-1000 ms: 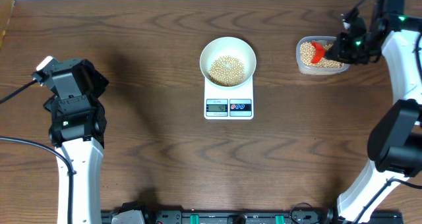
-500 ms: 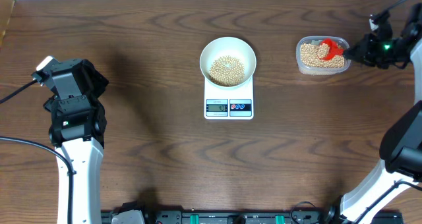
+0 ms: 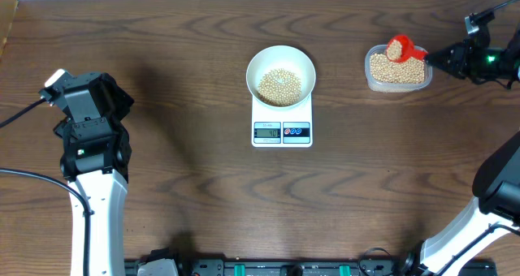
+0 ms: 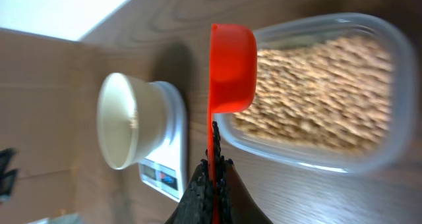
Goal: Scoop item into bowl and weigh 50g on scale
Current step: 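Lift the filled scoop and carry it left over the white bowl, then tip the red scoop to pour soybeans into the white bowl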
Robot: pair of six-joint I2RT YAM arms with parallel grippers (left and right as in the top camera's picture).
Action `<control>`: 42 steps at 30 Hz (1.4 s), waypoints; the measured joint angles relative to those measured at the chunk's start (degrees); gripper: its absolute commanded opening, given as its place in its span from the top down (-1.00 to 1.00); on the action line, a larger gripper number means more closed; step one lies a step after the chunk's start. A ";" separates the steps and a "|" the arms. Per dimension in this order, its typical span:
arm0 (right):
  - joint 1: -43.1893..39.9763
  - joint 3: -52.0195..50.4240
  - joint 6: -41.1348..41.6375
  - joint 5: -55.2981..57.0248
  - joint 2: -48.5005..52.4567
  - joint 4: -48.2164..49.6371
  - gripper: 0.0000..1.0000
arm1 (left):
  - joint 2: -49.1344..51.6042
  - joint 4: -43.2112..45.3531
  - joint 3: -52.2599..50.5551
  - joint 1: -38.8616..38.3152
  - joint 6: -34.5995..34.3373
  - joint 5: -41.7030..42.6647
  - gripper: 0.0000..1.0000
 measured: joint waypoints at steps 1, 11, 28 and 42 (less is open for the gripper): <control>0.00 0.00 0.00 -1.36 0.00 0.09 0.98 | 0.00 -0.02 0.00 0.00 0.00 0.00 -0.86; 2.45 0.00 0.04 -11.10 0.00 0.37 0.97 | 0.00 0.00 0.00 0.00 0.00 0.00 -0.86; 18.71 0.00 7.15 -10.47 0.00 10.47 0.98 | 0.00 -0.02 0.00 0.00 0.00 0.00 -0.86; 28.37 0.00 7.56 -0.59 0.00 10.84 0.98 | 0.00 -0.02 0.00 0.00 0.00 0.00 -0.86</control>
